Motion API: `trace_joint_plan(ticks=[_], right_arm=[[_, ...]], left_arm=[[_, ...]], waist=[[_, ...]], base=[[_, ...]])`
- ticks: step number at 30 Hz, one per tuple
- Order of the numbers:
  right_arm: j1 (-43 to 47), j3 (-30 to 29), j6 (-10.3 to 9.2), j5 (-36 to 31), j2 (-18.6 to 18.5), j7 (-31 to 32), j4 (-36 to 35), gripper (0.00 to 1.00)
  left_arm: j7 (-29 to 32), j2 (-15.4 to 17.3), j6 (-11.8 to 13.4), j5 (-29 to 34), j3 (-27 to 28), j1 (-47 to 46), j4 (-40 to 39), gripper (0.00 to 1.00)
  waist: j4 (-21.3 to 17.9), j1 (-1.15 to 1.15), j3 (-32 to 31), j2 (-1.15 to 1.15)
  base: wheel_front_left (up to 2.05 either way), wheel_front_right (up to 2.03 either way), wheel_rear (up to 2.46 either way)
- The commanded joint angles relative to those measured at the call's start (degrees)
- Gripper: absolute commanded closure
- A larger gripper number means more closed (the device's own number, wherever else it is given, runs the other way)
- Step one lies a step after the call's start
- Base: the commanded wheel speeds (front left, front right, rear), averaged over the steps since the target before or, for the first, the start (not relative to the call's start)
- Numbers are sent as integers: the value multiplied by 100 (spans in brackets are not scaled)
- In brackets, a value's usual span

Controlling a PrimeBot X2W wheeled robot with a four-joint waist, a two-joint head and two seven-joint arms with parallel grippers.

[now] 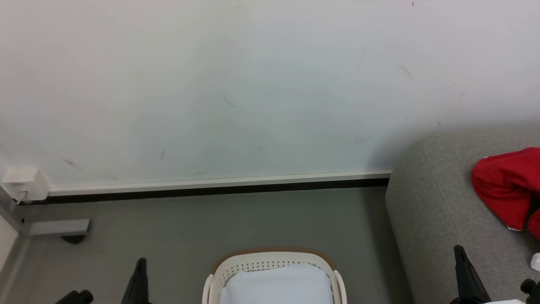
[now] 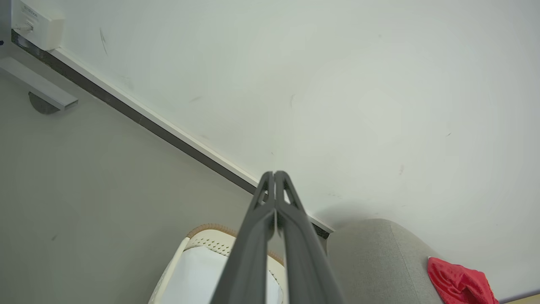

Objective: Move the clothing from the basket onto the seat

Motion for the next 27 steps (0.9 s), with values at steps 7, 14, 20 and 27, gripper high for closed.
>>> trace_joint_plan(ticks=[7, 14, 20, 27], right_arm=[[-218, -153, -3, 516, 29, 150, -89, 100], [-249, -263, -4, 951, 60, 288, -92, 100], [-289, -351, -5, 1297, 88, 401, -94, 100], [-314, -450, -5, 1678, 121, 522, -96, 100]], left_arm=[[154, 46, -22, -625, 60, -174, -130, 100], [292, 52, -27, -1145, 94, -207, -173, 100], [406, 56, -30, -1556, 121, -233, -207, 100], [521, 61, -33, -2020, 146, -265, -244, 100]], waist=[[20, 0, 18, 0], [40, 0, 37, 0], [57, 0, 53, 0], [77, 0, 72, 0]], base=[[0, 0, 0], [0, 0, 0], [0, 0, 0], [0, 0, 0]])
